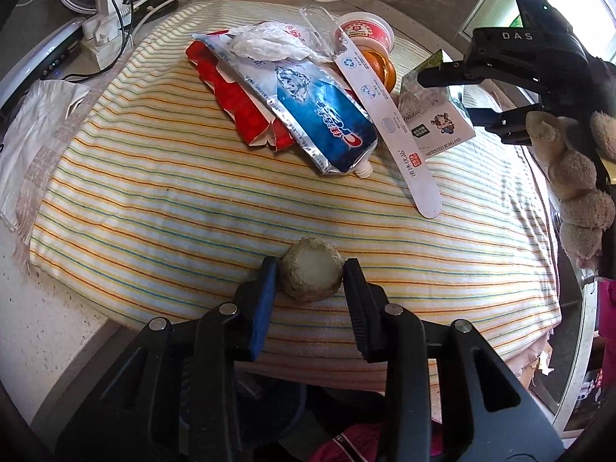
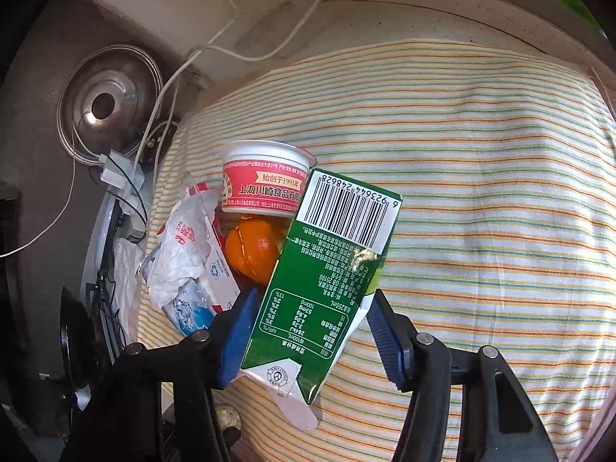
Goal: Collect trash
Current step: 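Grasp the green juice carton with the right tool while the left tool grasps the foil ball, then carry the carton and foil ball down over the blue wastebasket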
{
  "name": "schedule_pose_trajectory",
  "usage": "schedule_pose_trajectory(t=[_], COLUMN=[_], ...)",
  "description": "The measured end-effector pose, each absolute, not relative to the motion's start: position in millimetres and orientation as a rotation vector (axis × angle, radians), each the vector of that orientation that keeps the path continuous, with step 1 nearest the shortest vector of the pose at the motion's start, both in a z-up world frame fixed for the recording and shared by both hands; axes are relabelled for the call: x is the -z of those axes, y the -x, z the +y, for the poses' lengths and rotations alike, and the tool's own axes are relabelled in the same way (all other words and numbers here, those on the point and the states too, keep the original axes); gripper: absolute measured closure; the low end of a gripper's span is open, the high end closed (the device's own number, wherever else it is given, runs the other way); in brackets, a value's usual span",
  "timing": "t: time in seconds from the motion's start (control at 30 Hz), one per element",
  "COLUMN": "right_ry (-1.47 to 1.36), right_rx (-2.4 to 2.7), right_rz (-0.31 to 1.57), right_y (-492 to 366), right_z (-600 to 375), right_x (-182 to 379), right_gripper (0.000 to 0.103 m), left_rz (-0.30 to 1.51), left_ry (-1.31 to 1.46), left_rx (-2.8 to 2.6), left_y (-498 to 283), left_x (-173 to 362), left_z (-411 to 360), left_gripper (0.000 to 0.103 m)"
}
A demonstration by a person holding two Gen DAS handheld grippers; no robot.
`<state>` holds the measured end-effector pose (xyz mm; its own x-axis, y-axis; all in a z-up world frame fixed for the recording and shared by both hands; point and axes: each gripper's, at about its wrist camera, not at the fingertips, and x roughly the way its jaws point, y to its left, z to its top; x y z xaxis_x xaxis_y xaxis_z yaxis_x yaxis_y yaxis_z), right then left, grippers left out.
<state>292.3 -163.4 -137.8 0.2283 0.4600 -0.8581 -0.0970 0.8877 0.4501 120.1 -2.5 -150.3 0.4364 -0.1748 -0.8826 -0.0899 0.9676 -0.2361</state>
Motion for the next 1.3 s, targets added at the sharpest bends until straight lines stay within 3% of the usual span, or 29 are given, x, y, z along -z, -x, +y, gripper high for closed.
schedule_pose_trajectory(t=[0.67, 1.3], right_ry=[-0.358, -0.27], right_rx=[-0.408, -0.504], right_rz=[1.146, 1.081], right_y=[-235.7, -123.9], right_z=[-192.6, -166.5], right_x=[107.7, 80.4], right_gripper=[0.059, 0.059], left_rz=[1.06, 1.08], left_ry=[0.278, 0.277], left_rx=[0.042, -0.009], left_y=[-73.7, -4.0], left_x=[125.5, 134.1], left_z=[23.7, 71.0], left_gripper=[0.068, 0.068])
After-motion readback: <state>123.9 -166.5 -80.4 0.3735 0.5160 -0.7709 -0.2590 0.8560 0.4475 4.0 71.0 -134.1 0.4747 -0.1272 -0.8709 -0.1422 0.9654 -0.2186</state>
